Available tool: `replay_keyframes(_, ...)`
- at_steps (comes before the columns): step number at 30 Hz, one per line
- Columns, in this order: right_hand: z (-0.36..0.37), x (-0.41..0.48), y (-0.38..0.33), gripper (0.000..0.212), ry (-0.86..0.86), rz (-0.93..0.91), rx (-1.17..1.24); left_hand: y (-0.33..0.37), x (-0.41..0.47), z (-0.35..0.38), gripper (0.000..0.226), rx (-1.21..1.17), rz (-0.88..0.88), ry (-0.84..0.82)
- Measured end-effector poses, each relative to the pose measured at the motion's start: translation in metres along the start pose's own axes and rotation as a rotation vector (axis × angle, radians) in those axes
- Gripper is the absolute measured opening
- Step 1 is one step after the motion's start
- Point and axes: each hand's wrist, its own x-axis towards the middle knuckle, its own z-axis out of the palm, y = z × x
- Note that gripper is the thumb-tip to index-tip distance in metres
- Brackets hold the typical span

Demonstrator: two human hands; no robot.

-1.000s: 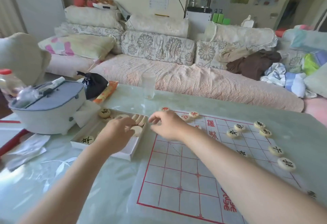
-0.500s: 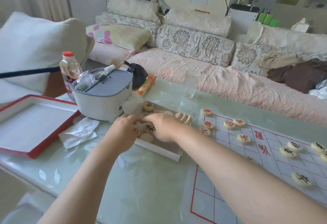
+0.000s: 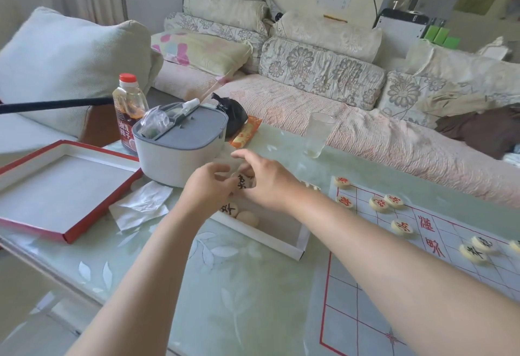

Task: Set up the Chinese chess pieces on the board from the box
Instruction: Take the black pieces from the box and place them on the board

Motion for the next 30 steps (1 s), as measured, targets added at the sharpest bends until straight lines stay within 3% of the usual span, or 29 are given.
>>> replay_keyframes(5, 0.007, -0.002, -0.006, 0.077, -0.008, 0.054, 0.072, -0.008, 0.002, -0.012, 0.029, 0.04, -0.047, 0.062)
replay_keyframes(9, 0.016, -0.005, -0.005, 0.05, -0.179, 0.154, -0.083, -0.011, 0.001, -0.022, 0.031, 0.146, -0.019, 0.145)
replay_keyframes(14, 0.028, 0.0, -0.01, 0.047, -0.278, 0.172, -0.131, -0.008, 0.002, -0.022, 0.036, 0.105, -0.034, 0.145)
replay_keyframes(19, 0.027, -0.003, -0.008, 0.033, -0.226, 0.153, -0.133, -0.002, 0.0, -0.014, 0.037, 0.117, -0.027, 0.101)
replay_keyframes(25, -0.004, -0.035, 0.002, 0.037, -0.055, 0.143, -0.081, 0.016, -0.001, -0.004, 0.035, 0.117, -0.021, 0.189)
replay_keyframes(30, -0.04, -0.093, 0.033, 0.031, 0.082, 0.208, -0.031, 0.043, -0.018, 0.046, 0.037, 0.106, 0.035, 0.056)
